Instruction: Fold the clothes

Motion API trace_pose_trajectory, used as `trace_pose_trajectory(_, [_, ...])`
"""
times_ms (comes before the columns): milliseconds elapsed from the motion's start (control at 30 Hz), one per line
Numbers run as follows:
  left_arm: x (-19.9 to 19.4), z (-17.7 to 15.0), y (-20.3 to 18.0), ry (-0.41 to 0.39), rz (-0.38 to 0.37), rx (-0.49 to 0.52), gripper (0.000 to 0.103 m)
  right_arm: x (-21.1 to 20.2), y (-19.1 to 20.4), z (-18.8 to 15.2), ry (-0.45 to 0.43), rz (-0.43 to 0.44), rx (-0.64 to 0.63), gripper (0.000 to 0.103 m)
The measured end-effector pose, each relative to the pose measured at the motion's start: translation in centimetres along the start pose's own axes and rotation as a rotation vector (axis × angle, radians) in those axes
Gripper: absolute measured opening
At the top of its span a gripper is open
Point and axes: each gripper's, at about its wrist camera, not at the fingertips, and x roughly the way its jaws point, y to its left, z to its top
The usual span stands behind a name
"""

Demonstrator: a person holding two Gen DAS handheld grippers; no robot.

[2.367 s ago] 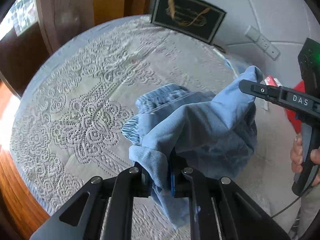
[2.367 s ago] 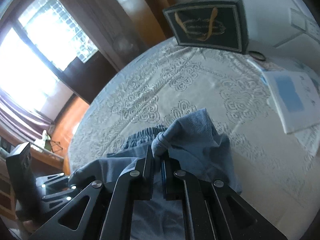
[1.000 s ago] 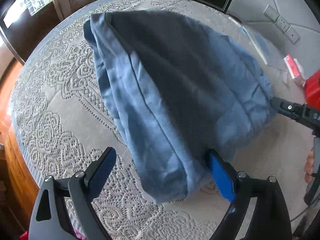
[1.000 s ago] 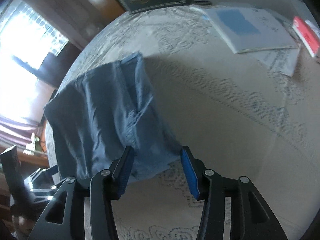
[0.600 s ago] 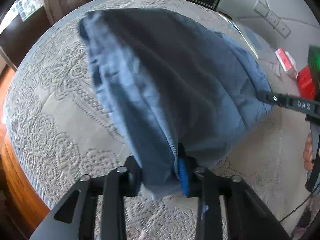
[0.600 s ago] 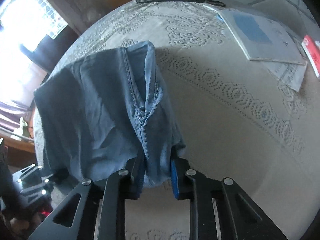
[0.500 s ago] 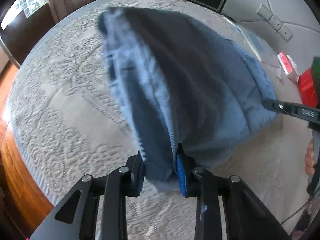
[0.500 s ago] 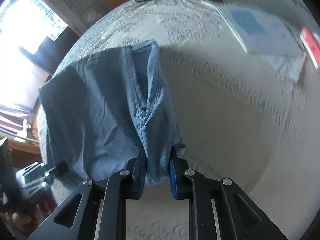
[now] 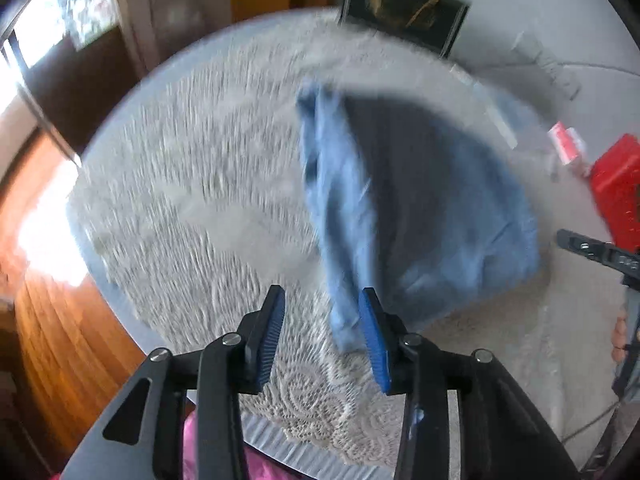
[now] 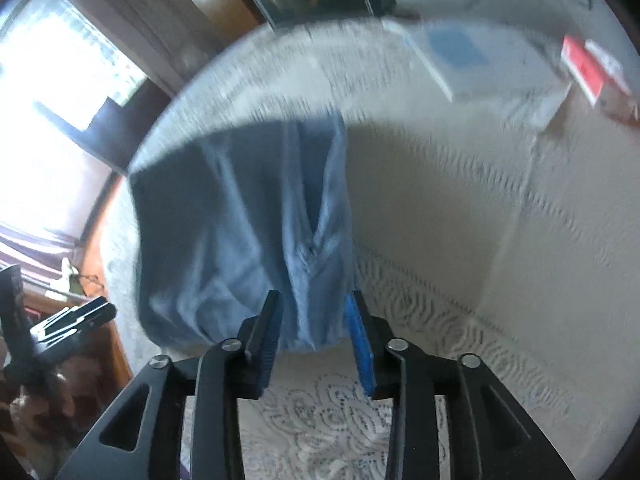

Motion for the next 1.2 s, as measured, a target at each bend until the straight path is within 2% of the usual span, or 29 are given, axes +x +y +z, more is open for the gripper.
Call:
trace_pose_trajectory(67, [-0.8, 1.9, -0.4, -0.053, -0.020, 0.018, 0.048, -1.1, 0.8, 0.6, -0.043, 0.003, -0.016, 0.042])
trace_pose_trajectory(100, [-0.8, 2.8, -0.7, -0.074, -0.032, 0.025, 0.048, -1.4, 1.3, 1.0, -0.061, 0.001, -0.024, 0.043])
trace_pose_trajectory(200, [1.6, 5.6, -1.1, -0.063, -0.051, 0.022, 0.048, -1.4, 2.7, 1.8, -0.091, -0.001, -0.039, 0.043])
trace_pose_trajectory(267, [4.1, 7.5, -0.8, -0.033, -0.030, 0.025, 0.047, -0.6, 3.5, 2.5, -0.092, -0.004, -0.043, 0.043])
trace_pose_trajectory(333, [6.6, 9.3, -0.5, -0.003, -0.006, 0.031, 0.039, 0.7, 4.1, 3.5, -0.073, -0.009, -0.044, 0.029])
trace_pose_trajectory(367, [7.6, 10.2, 0.1, 0.011, 0.003, 0.026, 0.036, 1.5, 4.3, 4.1, -0.058, -0.017, -0.039, 0.014])
trace_pose_trajectory(400, [8.3, 10.8, 0.8, 0.020, 0.011, 0.022, 0.035, 2.2, 4.4, 4.6, -0.043, -0.024, -0.033, 0.009])
trace_pose_trajectory(500, [11.0, 12.5, 2.6, 0.049, 0.040, 0.015, 0.035, 4.5, 4.6, 6.4, -0.023, -0.033, -0.009, 0.009])
trace_pose_trajectory(667, [15.7, 12.4, 4.9, 0.138, 0.040, 0.018, 0.035, 9.7, 3.6, 9.1, 0.049, -0.089, 0.033, 0.009])
trace_pose_trajectory(767, [16.3, 12.4, 5.0, 0.124, 0.028, 0.035, 0.036, 12.2, 2.2, 9.6, 0.110, -0.151, 0.070, 0.009])
trace_pose_trajectory(800, [16.4, 12.5, 5.0, 0.123, 0.023, 0.039, 0.036, 12.3, 1.8, 9.6, 0.111, -0.145, 0.085, 0.007])
trace_pose_trajectory(833, [16.5, 12.5, 5.0, 0.123, 0.018, 0.041, 0.037, 12.3, 1.5, 9.6, 0.109, -0.140, 0.096, 0.007])
trace_pose_trajectory(933, [15.8, 12.4, 5.1, 0.111, 0.020, 0.038, 0.054, 10.5, 1.7, 9.4, 0.071, -0.142, 0.093, 0.012])
trace_pose_trajectory(1000, [15.0, 12.0, 4.7, 0.102, 0.006, 0.036, 0.075, 9.1, 1.9, 9.0, 0.041, -0.128, 0.087, 0.022])
trace_pose_trajectory(1033, [14.6, 11.8, 4.6, 0.098, -0.001, 0.034, 0.080, 8.3, 1.9, 8.6, 0.030, -0.121, 0.086, 0.027])
trace_pose_trajectory(1067, [14.2, 11.6, 4.4, 0.094, -0.007, 0.033, 0.083, 7.6, 2.0, 8.2, 0.019, -0.115, 0.086, 0.029])
trace_pose_trajectory(1200, [12.7, 10.7, 3.7, 0.077, -0.034, 0.028, 0.083, 5.5, 1.3, 6.2, 0.002, -0.114, 0.103, 0.033])
